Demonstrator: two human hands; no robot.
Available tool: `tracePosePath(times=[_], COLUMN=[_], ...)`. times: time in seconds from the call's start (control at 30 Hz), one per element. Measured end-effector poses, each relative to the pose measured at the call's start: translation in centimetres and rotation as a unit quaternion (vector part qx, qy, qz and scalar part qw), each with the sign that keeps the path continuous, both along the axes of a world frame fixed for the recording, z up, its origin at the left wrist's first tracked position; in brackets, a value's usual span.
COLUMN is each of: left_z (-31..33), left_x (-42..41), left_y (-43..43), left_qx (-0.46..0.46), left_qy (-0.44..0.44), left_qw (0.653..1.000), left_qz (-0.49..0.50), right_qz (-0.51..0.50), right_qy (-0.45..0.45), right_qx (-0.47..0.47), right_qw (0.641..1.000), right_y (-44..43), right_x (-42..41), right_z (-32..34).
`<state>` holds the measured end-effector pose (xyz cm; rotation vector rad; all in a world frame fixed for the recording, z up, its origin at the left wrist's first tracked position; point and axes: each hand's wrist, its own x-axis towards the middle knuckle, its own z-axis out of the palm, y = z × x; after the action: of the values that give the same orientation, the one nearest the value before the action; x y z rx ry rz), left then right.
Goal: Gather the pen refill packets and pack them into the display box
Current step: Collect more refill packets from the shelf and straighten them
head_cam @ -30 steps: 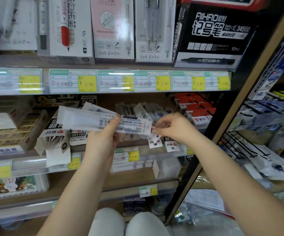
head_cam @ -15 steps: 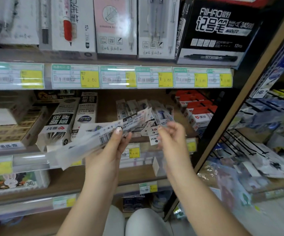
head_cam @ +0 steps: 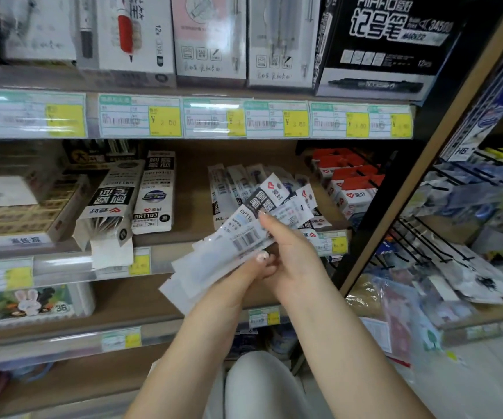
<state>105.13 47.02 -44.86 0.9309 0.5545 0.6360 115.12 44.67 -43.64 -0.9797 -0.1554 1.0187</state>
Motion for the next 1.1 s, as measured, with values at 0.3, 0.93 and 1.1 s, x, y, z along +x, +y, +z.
tracePosePath(times=[0.3,0.93,1.1], left_z=[-3.9,-2.6,-2.3], left_x=[-2.5,-3.5,-3.6], left_y=[1.7,1.2,1.4], left_qx=[0.06,0.2,0.182], left_qy=[-0.116,0.144,0.136], left_qw=[0.985,0.962,0.965], left_qz=[-0.111,-0.121,-0.131], right_qz=[-0.041,0.06,0.044], right_qy=[-0.047,-0.292,-0.282], right_qx=[0.079,0.006,-0.013], right_qw=[0.995,0.955,0.958], right_y=[-1.5,-2.7,-2.5], right_x=[3.4,0.5,-0.3], right_z=[1.1,0.5,0.0])
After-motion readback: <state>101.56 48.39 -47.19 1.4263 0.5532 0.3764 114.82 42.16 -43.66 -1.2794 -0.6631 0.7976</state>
